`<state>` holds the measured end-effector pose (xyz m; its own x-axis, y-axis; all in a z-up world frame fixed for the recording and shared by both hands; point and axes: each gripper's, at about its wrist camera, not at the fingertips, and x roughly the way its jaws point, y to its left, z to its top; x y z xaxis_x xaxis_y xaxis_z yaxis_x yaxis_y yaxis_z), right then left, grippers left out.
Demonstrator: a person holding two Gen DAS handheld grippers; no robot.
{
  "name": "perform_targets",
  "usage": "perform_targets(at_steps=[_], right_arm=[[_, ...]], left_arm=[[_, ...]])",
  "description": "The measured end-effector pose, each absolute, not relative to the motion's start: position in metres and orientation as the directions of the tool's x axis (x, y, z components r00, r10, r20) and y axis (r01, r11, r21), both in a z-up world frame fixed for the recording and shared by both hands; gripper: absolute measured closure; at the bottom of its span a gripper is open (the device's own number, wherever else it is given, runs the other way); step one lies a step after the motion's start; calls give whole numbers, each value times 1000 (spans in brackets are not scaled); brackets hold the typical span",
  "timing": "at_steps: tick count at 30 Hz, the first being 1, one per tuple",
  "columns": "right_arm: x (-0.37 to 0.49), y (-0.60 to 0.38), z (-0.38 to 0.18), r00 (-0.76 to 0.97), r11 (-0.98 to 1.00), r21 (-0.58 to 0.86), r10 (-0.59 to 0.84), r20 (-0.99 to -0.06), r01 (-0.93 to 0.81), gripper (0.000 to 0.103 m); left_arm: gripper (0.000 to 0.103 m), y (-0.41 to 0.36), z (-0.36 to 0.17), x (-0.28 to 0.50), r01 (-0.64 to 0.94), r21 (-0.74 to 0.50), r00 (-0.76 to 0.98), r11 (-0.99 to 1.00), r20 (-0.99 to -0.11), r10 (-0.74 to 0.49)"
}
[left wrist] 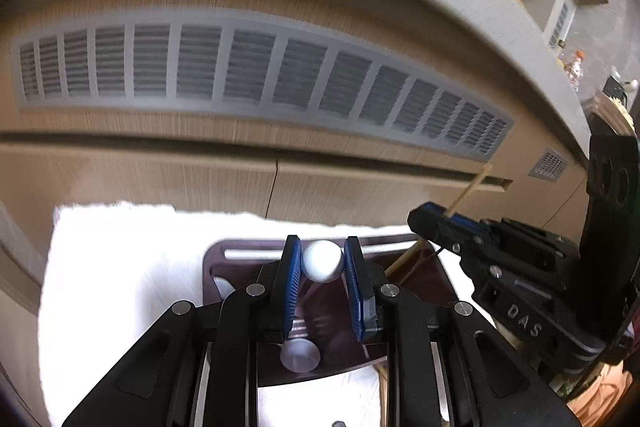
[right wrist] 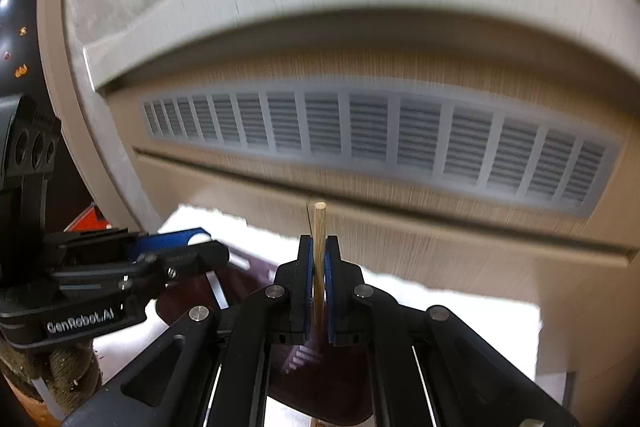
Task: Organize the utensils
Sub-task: 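Carry the ball spoon and chopstick over the caddy and release both into it, then withdraw both open tools from the caddy back over the table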
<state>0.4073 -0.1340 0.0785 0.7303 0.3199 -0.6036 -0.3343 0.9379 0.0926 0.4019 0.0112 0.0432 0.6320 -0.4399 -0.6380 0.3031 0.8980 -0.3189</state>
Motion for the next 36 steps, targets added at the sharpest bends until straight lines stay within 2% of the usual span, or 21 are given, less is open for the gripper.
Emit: perform_targets(at_steps=[3,5,9,14,20,25,28,33,36], right_arm=[[408,-132,62,681,929,95,328,-655,-356,92],[404,-130,54,669,929,73,313,-674,-362,78],[384,-132,51,674,929,34,292,-679,-368,76],[355,-142,48,669,931,24,279,-689,-364,76],[316,-150,46,677,929,-10,262,-687,-369,72],[282,-146,46,699,923,-57,248,-670,-382,65],[263,-145,42,699,918,-79,238,-674,-389,52],[236,-144,27,690,914,-97,224,-689,-394,40],[224,-145,15,687,921,-108,197,-700,-374,28]], left_arm=[[76,11,41,397,302,-317,641,899,-630,-438],[74,16,45,390,305,-305,659,902,-616,-431],[60,29,58,367,284,-295,700,912,-586,-408],[51,43,70,332,259,-279,729,925,-572,-376],[46,53,62,287,244,-243,731,939,-590,-343],[46,58,36,249,264,-234,671,936,-653,-352],[46,66,17,233,232,-234,631,944,-703,-329],[46,76,-6,210,207,-229,578,951,-756,-308],[46,71,-21,195,225,-207,554,952,-777,-300]])
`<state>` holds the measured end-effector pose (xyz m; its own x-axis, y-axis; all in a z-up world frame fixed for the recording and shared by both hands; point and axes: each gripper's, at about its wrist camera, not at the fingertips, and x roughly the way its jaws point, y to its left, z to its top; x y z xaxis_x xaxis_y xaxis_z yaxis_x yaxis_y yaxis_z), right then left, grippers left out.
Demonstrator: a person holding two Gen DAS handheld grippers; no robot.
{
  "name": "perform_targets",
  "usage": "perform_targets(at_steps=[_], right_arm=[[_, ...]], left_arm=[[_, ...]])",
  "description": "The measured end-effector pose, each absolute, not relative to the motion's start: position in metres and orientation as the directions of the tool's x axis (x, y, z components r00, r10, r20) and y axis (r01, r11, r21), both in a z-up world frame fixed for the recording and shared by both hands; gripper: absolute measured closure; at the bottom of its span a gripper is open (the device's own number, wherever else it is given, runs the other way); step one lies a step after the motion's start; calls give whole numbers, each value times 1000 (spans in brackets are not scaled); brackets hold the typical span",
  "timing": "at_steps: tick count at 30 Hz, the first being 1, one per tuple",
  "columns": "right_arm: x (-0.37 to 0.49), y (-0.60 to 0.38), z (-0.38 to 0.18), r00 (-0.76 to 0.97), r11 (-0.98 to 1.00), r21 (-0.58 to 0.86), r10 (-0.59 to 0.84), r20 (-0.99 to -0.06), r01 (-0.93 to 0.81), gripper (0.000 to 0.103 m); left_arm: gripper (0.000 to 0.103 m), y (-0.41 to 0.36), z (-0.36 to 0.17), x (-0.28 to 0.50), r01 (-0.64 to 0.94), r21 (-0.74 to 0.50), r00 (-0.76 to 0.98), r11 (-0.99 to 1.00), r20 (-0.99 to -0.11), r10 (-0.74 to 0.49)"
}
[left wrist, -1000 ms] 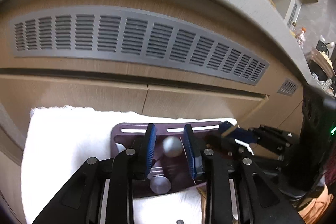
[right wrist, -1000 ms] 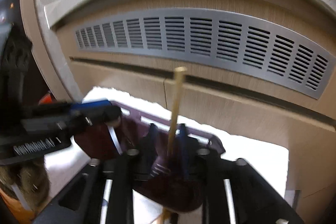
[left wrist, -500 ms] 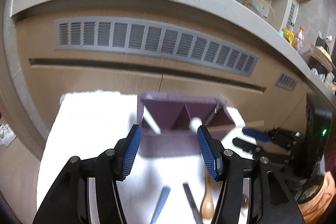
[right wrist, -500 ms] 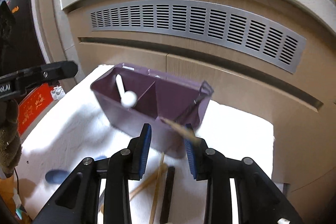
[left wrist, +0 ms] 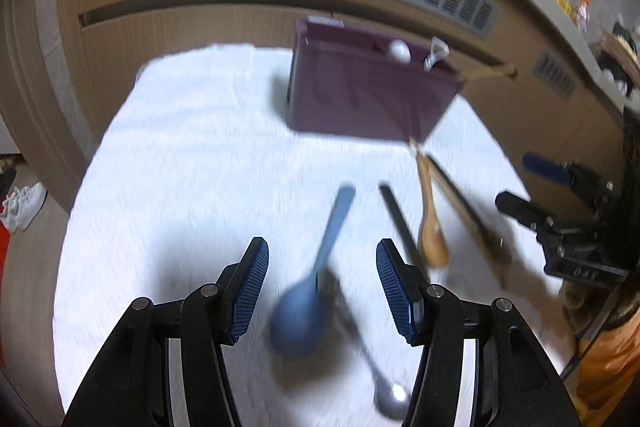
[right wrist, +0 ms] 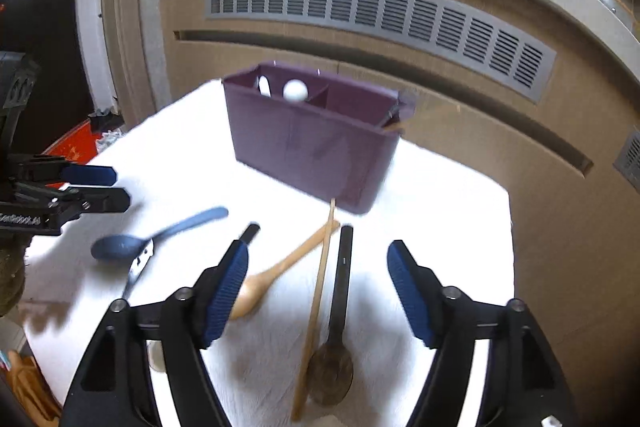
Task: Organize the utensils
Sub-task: 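Withdraw both open tools from the caddy back over the table, then grasp the wooden spoon handle with the right tool while the left tool reaches toward the blue spoon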
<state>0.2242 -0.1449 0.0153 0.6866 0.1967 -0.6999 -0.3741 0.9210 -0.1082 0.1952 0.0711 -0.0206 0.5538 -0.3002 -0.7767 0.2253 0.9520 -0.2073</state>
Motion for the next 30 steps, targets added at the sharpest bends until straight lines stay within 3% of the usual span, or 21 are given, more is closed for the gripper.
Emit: perform_targets(at_steps=[2,5,14,22,26,30], right_arm=[[218,-143,10,698,926,-137,163,-697,-352,18],[205,-143,4,714,929,-170,127,-688,-329,13],[185,-145,-12,666,923,-106,184,-723,-370,13],[182,-146,-18,635,924,-59,212,-743,-377,13],[181,-145,-22,622,923,-44,221,-751,-382,13],[180,-146,-24,615,923,-29,232,-754,-385,13]], left_arm=[[46,69,-29,186,240,-196,538,951,-788,-298],[46,69,-42,170,230,-178,532,957,-800,-277],[46,78,-67,157,125,-155,573,980,-795,-199],[47,65,-73,166,155,-82,611,984,-775,-161],[66,66,-73,168,141,-78,622,987,-769,-149],[67,70,-67,164,121,-79,658,989,-740,-140]])
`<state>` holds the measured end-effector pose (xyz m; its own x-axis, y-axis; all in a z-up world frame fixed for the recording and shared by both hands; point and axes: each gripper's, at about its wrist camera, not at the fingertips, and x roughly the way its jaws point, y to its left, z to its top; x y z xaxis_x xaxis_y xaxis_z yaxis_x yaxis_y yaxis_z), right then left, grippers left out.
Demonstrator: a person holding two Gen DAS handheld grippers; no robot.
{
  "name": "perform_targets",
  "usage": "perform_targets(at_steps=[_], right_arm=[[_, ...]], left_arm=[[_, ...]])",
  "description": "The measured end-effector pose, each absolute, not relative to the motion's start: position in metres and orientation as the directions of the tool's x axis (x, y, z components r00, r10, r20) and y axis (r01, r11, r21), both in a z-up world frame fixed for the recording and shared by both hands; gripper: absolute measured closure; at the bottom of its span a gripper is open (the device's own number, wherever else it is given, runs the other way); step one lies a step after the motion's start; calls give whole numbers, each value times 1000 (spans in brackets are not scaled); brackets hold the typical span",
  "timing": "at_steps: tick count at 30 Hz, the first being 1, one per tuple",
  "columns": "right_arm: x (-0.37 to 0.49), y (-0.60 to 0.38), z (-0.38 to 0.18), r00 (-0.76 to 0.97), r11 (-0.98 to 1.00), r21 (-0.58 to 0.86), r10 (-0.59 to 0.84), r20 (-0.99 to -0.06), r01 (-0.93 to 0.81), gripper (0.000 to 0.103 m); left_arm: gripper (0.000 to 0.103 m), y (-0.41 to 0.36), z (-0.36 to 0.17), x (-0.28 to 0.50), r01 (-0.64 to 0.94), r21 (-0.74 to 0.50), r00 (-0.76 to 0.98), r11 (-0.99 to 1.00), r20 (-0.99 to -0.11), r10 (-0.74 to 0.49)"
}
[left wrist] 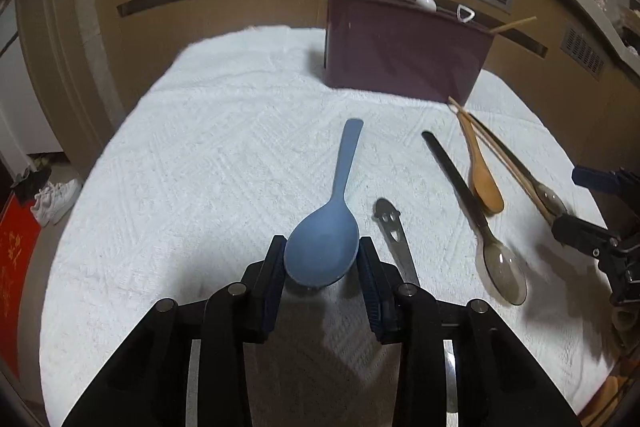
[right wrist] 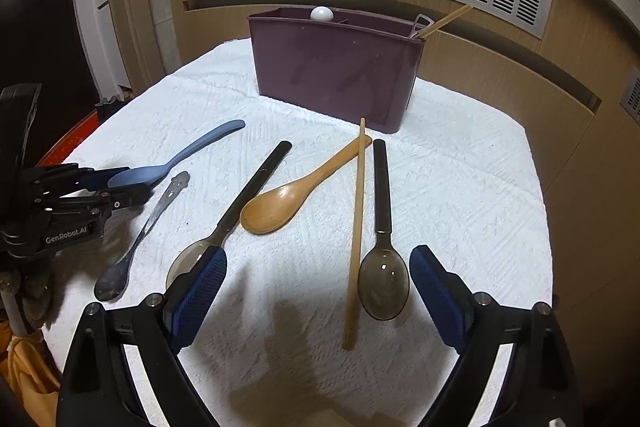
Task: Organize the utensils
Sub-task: 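Grasp the wooden spoon handle with the right tool while the left tool reaches toward the blue spoon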
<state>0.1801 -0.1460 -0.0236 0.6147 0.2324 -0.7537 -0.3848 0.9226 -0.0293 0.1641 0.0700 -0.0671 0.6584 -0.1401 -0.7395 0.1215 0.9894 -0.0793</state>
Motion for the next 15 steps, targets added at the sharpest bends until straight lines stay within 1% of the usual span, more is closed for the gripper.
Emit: perform_targets(at_steps=[2,8,15], right_arm=[[178,-146,-22,619,922,-30,235,-749,-386,13],[171,-150,-18,633,925,-35,232,-738,-379,13],[168,-150,-20,625,923,-24,241,-742,-384,13]], left_arm=[[67,70,-59,160,114,-64,693,991,-710,-125],[67,75,-29,152,118,-72,771,990,-622,-137],[68,80,-16,171,81,-107,812,991,-569,-128]])
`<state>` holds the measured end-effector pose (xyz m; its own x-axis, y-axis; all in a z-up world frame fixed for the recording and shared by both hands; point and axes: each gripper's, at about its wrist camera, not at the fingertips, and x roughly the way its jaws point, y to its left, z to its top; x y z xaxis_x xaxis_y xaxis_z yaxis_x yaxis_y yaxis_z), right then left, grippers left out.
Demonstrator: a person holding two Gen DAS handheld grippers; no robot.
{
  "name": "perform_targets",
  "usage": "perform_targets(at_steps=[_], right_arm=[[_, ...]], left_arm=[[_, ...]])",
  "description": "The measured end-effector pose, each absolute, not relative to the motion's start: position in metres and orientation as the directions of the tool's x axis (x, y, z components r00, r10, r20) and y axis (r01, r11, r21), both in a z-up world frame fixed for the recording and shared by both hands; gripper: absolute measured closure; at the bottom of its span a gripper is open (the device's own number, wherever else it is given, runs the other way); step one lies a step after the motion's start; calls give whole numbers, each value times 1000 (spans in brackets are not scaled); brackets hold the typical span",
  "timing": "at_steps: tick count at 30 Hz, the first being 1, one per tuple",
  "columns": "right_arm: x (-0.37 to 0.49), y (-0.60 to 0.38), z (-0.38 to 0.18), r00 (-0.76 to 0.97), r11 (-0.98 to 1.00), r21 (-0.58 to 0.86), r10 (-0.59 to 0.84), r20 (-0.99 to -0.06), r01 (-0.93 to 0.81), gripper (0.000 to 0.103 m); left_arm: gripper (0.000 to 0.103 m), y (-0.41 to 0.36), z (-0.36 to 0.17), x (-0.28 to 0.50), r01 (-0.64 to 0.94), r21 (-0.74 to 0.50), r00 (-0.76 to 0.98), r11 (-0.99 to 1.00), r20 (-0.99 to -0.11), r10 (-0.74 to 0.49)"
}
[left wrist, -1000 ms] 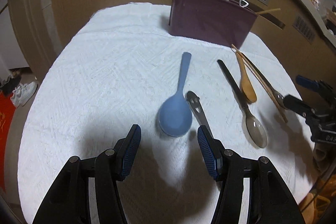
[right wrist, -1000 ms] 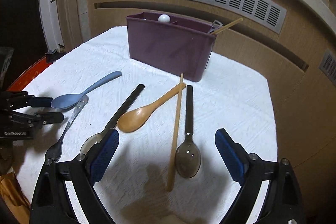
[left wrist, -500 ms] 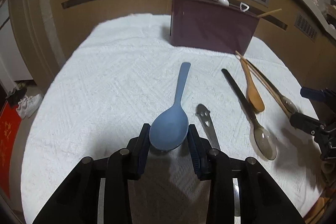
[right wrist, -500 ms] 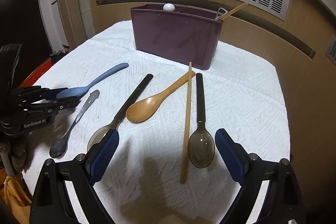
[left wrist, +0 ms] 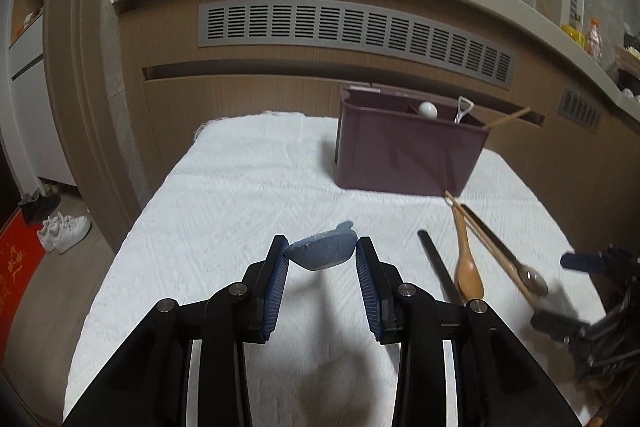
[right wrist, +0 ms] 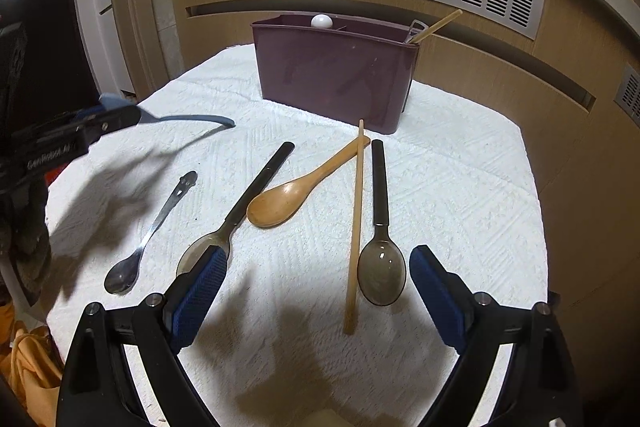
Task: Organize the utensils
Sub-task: 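Grasp the wooden spoon handle with the right tool while the left tool reaches toward the blue spoon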
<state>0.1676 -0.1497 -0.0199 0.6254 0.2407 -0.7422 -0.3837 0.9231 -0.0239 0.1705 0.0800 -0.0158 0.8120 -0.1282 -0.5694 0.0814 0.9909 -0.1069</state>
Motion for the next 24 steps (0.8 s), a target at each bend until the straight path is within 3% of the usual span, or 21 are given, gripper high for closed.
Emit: perform_targets(at_steps=[5,7,8,11,12,14,16,24], right_arm=[[168,-149,-21,623,924,-25,237,-746,-382,13],[170,-150,-21,620,925,-20,238,-748,-379,13],[171,-151,-20,619,926,-17,238,-748,-376,13],[178,-153,-17,622,933,2,242,-745,-361,14],[183,-153,-15,624,937,12,242,-743,-350,17],[196,-150,-13,612,939,33,250,-750,-344,50],[213,-145,-17,560,934,87,281,-780,-347,62],[272,-119,-39,515,965,93,211,-831,-246,62]], left_arm=[[72,80,1,176,66,-107,834,992,-540,-114],[76,79,10,172,66,-95,846,993,-523,-106],[89,79,14,169,68,-91,848,994,-519,-105],[90,80,21,163,66,-81,848,995,-520,-99],[90,80,22,161,65,-83,848,994,-521,-99],[90,82,21,160,68,-94,850,993,-516,-107],[90,85,18,162,70,-110,848,991,-517,-118],[89,114,3,178,54,-217,817,975,-551,-168]])
